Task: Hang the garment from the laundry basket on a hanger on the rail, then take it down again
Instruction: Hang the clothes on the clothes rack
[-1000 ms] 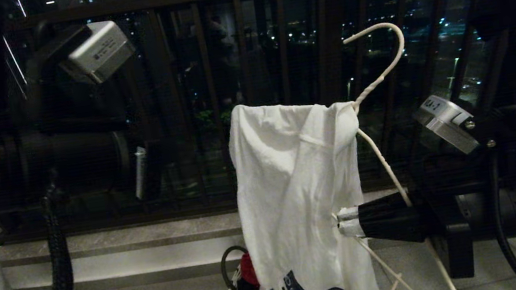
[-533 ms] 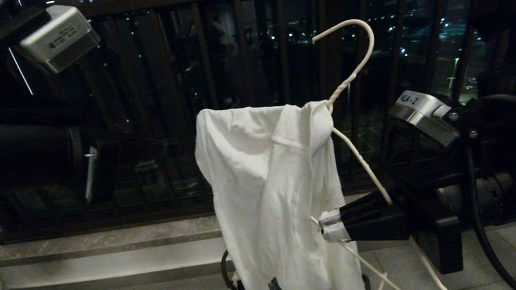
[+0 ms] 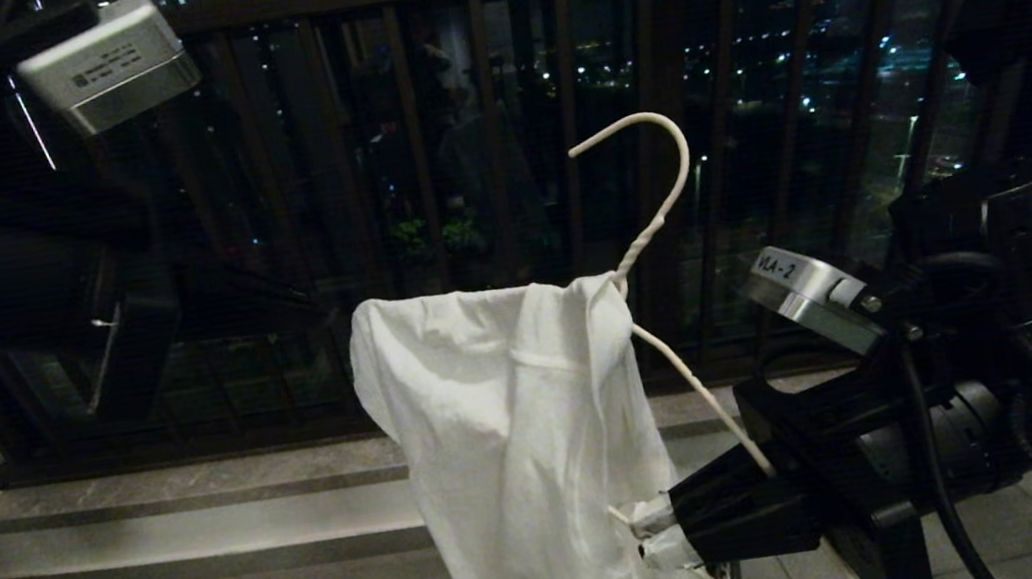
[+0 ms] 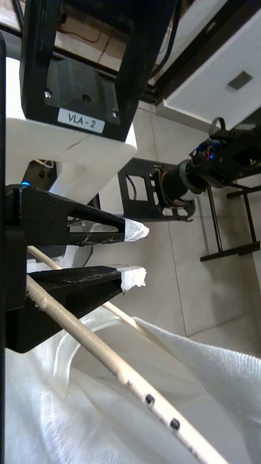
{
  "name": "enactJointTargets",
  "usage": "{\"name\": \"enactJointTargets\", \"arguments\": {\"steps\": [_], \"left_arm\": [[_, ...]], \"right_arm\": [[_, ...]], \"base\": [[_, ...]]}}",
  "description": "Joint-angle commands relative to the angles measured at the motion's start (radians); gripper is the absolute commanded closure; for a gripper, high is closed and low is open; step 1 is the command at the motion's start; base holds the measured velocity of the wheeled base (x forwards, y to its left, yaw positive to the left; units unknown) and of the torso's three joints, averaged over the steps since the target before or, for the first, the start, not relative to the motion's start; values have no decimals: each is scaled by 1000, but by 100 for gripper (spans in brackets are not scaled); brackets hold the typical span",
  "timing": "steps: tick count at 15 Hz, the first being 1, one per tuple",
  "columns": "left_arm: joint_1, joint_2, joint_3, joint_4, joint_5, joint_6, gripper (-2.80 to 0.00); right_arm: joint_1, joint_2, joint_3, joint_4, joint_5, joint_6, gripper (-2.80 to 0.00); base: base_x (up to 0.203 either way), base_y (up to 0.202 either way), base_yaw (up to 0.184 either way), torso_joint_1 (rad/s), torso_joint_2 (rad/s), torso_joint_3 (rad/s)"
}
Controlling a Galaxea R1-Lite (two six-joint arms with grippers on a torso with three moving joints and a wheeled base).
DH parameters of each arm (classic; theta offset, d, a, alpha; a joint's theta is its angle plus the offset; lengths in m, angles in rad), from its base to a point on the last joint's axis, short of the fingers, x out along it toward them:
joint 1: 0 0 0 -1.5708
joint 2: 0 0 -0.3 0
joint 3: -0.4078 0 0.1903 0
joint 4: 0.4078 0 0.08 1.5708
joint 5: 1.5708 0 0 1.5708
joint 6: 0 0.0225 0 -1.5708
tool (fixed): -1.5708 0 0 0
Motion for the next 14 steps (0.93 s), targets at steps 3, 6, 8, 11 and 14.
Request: {"name": "enactJointTargets", "arguments": {"steps": [3, 6, 8, 11, 14], "left_arm": [[13, 226, -195, 100, -65, 141, -280], [43, 297, -265, 147, -172, 242, -280], [61, 324, -272, 96, -176, 268, -280], [64, 347, -260, 34, -183, 307, -280], [42, 345, -231, 43, -225, 331, -280]], "right_arm": [[2, -10, -3, -3, 6, 0, 0], [1, -3, -5, -3, 6, 0, 0], [1, -2, -7, -4, 6, -1, 0], [1, 0, -7, -4, 4, -1, 0], [1, 7, -8, -4, 3, -1, 0]], "base": [[0, 0, 0, 0, 0, 0], [0, 0, 0, 0, 0, 0], [0, 0, 0, 0, 0, 0], [0, 0, 0, 0, 0, 0], [0, 0, 0, 0, 0, 0]]}}
